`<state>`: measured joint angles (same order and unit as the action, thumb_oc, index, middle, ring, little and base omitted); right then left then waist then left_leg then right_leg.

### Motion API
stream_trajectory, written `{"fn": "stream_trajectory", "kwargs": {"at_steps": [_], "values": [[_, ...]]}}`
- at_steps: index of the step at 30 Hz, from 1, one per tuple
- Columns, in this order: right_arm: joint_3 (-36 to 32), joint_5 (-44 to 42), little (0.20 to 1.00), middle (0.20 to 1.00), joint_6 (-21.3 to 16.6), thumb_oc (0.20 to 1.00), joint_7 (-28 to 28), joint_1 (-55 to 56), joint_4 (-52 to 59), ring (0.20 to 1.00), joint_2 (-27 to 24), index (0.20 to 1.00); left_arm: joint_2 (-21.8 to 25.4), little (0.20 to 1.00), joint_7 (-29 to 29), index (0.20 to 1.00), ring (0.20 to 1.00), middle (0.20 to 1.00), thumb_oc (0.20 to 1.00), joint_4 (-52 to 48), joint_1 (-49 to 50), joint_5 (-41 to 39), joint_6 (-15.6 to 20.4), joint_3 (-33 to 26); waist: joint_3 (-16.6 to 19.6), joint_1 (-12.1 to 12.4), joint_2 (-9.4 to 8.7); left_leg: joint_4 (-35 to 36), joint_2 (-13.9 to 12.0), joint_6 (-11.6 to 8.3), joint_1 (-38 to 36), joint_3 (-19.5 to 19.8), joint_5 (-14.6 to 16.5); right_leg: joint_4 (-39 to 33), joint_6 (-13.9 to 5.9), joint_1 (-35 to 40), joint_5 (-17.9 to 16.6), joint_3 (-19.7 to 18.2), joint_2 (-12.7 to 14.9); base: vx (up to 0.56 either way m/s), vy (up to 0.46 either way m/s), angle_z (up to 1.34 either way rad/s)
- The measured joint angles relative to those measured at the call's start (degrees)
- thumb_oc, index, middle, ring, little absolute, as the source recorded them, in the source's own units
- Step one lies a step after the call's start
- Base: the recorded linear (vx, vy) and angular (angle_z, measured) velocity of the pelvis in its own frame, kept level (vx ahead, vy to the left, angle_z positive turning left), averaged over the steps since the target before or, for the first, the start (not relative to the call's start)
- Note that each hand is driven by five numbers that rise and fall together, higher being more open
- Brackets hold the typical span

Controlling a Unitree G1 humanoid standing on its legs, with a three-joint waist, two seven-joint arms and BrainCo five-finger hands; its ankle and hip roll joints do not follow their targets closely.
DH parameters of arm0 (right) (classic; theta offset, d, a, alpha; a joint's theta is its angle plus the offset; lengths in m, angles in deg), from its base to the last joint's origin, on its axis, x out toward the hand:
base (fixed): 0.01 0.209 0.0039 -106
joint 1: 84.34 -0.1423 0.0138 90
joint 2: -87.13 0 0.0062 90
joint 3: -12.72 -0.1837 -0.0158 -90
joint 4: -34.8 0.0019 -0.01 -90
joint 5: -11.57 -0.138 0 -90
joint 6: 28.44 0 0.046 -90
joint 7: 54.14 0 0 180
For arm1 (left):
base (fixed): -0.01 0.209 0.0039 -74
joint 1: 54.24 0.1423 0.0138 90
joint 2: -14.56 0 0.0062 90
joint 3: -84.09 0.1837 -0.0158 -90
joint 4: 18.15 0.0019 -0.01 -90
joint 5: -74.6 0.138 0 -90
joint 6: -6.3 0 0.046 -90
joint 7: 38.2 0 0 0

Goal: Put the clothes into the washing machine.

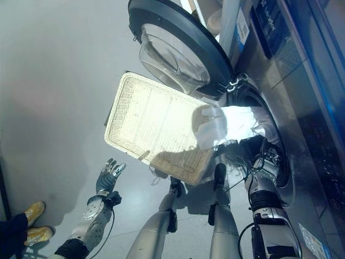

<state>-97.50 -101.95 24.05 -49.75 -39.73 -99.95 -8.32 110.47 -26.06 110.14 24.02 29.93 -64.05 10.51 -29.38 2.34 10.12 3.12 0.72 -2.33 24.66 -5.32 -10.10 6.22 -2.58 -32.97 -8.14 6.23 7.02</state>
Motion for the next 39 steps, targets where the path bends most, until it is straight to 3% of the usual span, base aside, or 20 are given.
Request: {"fn": "stream_trajectory", "kwargs": {"at_steps": [2, 4, 6, 7, 8, 9, 10, 14, 17, 19, 20, 23, 24, 25, 30, 36, 39], "values": [[-1.82, 0.0, 0.2, 0.2, -8.87, 0.2, 4.77, -1.94, -0.2, 0.2, -0.17, 0.2, 0.85, 1.0, -0.19, 1.0, 1.0, 1.0, 1.0, 0.83, 2.31, -1.21, 0.0, 0.83, 0.64, 0.66, 0.95, 0.18, 0.76, -0.01, 0.39, -0.57, 0.0, 1.28, -0.38, -1.21, 0.52, -0.53, 0.53, 0.03, -0.034, -0.06], [-2.17, 0.0, 0.2, 0.2, -14.04, 0.2, 8.52, -2.81, -0.3, 0.2, -1.8, 0.2, 1.06, 1.0, -0.81, 1.0, 1.0, 1.0, 1.0, 0.87, 2.87, -1.28, -0.07, 0.86, 0.65, 1.72, 0.96, 0.14, 1.18, 0.07, 1.1, -0.71, -0.06, 1.91, -0.52, -2.19, 0.64, -0.76, 0.87, 0.04, -0.044, 0.01], [-2.55, 0.0, 0.2, 0.2, -16.74, 0.2, 11.11, -4.06, -3.43, 0.2, -3.37, 0.2, 1.02, 1.0, -1.35, 1.0, 1.0, 1.0, 1.0, 0.72, 2.59, -1.31, -0.22, 1.51, 0.64, 1.85, 0.95, 0.08, 1.55, 0.31, 1.29, -0.64, -0.24, 3.14, -0.43, -2.76, 0.83, -0.74, 1.37, 0.05, -0.06, 0.1], [-3.06, 0.0, 0.52, 0.52, -17.76, 0.52, 12.66, -4.54, -4.11, 0.52, -3.91, 0.52, 1.1, 1.0, -1.46, 1.0, 1.0, 1.0, 1.0, 0.15, 2.51, -1.33, -0.22, 2.04, 0.64, 1.85, 0.95, 0.1, 1.62, 0.32, 1.29, -0.66, -0.23, 4.04, -0.66, -3.17, 1.36, -0.81, 1.78, 0.04, -0.071, 0.09], [-3.0, 0.0, 0.57, 0.57, -18.04, 0.57, 13.87, -5.11, -5.76, 0.57, -4.78, 0.57, 1.12, 1.0, -1.56, 1.0, 1.0, 1.0, 1.0, 0.03, 2.45, -1.33, -0.23, 2.14, 0.64, 1.82, 0.95, 0.03, 1.77, 0.37, 1.27, -0.66, -0.19, 4.65, -0.78, -3.37, 1.7, -0.92, 1.95, 0.04, -0.086, 0.07], [-3.13, 0.0, 0.837, 0.837, -18.29, 0.837, 15.1, -6.01, -7.86, 0.837, -5.55, 0.837, 1.1, 1.0, -1.78, 1.0, 1.0, 1.0, 1.0, 0.0, 2.32, -1.32, -0.23, 2.18, 0.64, 1.77, 0.95, -0.11, 2.06, 0.41, 1.22, -0.65, -0.16, 5.38, -0.85, -3.58, 2.09, -0.94, 2.23, 0.0, -0.048, 0.1], [-4.17, 0.0, 1.0, 1.0, -18.82, 1.0, 16.85, -6.19, -8.34, 1.0, -5.64, 1.0, 1.09, 1.0, -1.92, 1.0, 1.0, 1.0, 1.0, -0.07, 2.17, -1.33, -0.23, 2.2, 0.63, 1.8, 0.94, -0.6, 2.46, 0.42, 1.23, -0.68, -0.15, 6.21, -1.03, -3.61, 2.65, -0.93, 2.61, 0.05, -0.064, 0.13], [-4.2, 0.0, 1.0, 1.0, -18.36, 1.0, 20.1, -6.88, -12.29, 1.0, -7.25, 1.0, 1.54, 1.0, -2.64, 1.0, 1.0, 1.0, 1.0, -0.01, 2.22, -1.27, -0.48, 2.62, 0.63, 1.9, 0.94, -2.22, 3.06, 2.12, 1.2, -0.72, 0.95, 9.7, -1.24, -4.31, 4.5, -0.99, 3.54, 0.05, -0.074, 0.08], [-4.05, 0.0, 1.0, 1.0, -14.03, 1.0, 20.88, -6.79, -14.18, 1.0, -7.97, 1.0, 1.66, 1.0, -2.64, 1.0, 1.0, 1.0, 1.0, -0.15, 2.37, -1.26, -0.59, 3.26, 0.63, 1.65, 0.93, -3.02, 3.5, 2.4, 0.95, -0.66, 1.2, 11.42, -1.42, -4.34, 5.39, -0.99, 4.21, 0.01, -0.054, 0.11], [-0.94, 0.09, 1.0, 1.0, -4.37, 1.0, 19.96, -6.71, -18.78, 1.0, -10.26, 1.0, 1.83, 1.0, -2.65, 1.0, 1.0, 1.0, 1.0, -1.38, 2.25, -1.24, -1.22, 4.58, 0.59, 1.79, 0.88, -3.8, 3.7, 2.57, 0.99, -0.47, 1.32, 12.17, -1.52, -4.19, 5.58, -0.94, 4.7, -0.01, -0.085, 0.11], [3.39, 0.34, 1.0, 1.0, 5.62, 1.0, 19.17, -6.58, -21.54, 1.0, -12.56, 1.0, 1.92, 1.0, -2.72, 1.0, 1.0, 1.0, 1.0, -2.27, 2.43, -1.22, -1.77, 5.16, 0.57, 1.69, 0.85, -4.32, 3.87, 2.71, 1.1, -0.47, 1.45, 12.67, -1.62, -4.24, 5.7, -0.94, 4.98, -0.03, -0.077, 0.04], [7.31, 4.26, 1.0, 1.0, 18.06, 1.0, 18.44, -6.53, -21.57, 1.0, -14.11, 1.0, 2.26, 1.0, -3.26, 1.0, 1.0, 1.0, 1.0, -3.44, 2.84, -1.19, -2.28, 5.3, 0.58, 1.38, 0.86, -5.3, 3.77, 2.95, 2.19, -0.63, 1.67, 12.95, -1.6, -5.06, 5.73, -0.96, 5.0, -0.02, -0.072, -0.01], [9.67, 9.5, 1.0, 1.0, 23.34, 1.0, 17.07, -6.5, -21.38, 1.0, -15.22, 1.0, 2.83, 1.0, -3.71, 1.0, 1.0, 1.0, 1.0, -4.21, 2.79, -1.19, -2.64, 5.3, 0.57, 1.43, 0.85, -6.4, 3.52, 3.21, 3.74, -0.6, 1.89, 13.42, -1.32, -6.23, 5.68, -0.93, 4.83, -0.01, -0.069, 0.02], [9.77, 12.7, 1.0, 1.0, 25.42, 1.0, 16.01, -6.46, -20.29, 1.0, -15.47, 1.0, 3.09, 1.0, -3.81, 1.0, 1.0, 1.0, 1.0, -4.63, 2.79, -1.15, -2.89, 5.23, 0.57, 1.48, 0.85, -7.22, 3.37, 3.22, 4.98, -0.58, 1.89, 13.35, -1.27, -7.17, 5.66, -0.93, 4.57, -0.01, -0.047, 0.01], [9.88, 21.06, 1.0, 1.0, 25.49, 1.0, 15.01, -6.54, -18.22, 1.0, -15.38, 1.0, 2.93, 1.0, -3.8, 1.0, 1.0, 1.0, 1.0, -5.04, 2.84, -1.14, -3.03, 6.16, 0.57, 1.7, 0.85, -8.17, 2.71, 3.09, 7.27, -0.52, 1.85, 12.57, -1.25, -8.65, 5.49, -0.93, 3.57, -0.02, 0.034, -0.02], [10.37, 33.77, 1.0, 1.0, 19.35, 1.0, 18.09, -6.37, -18.08, 1.0, -15.8, 1.0, 2.77, 1.0, -3.71, 1.0, 1.0, 1.0, 1.0, -5.68, 2.83, -1.19, -2.78, 7.11, 0.57, 1.43, 0.85, -7.74, 2.65, 2.58, 8.28, -0.78, 1.8, 10.55, -0.75, -8.92, 3.2, -1.23, 3.12, -0.03, 0.086, -0.03], [10.44, 34.18, 1.0, 1.0, 14.49, 1.0, 18.44, -6.23, -17.75, 1.0, -15.63, 1.0, 1.71, 1.0, -3.62, 1.0, 1.0, 1.0, 1.0, -5.3, 2.76, -1.22, -2.37, 7.14, 0.58, 1.38, 0.86, -7.14, 2.54, 2.65, 8.27, -0.86, 1.76, 9.55, -0.46, -8.81, 2.77, -1.29, 2.86, -0.02, 0.122, -0.07]]}}
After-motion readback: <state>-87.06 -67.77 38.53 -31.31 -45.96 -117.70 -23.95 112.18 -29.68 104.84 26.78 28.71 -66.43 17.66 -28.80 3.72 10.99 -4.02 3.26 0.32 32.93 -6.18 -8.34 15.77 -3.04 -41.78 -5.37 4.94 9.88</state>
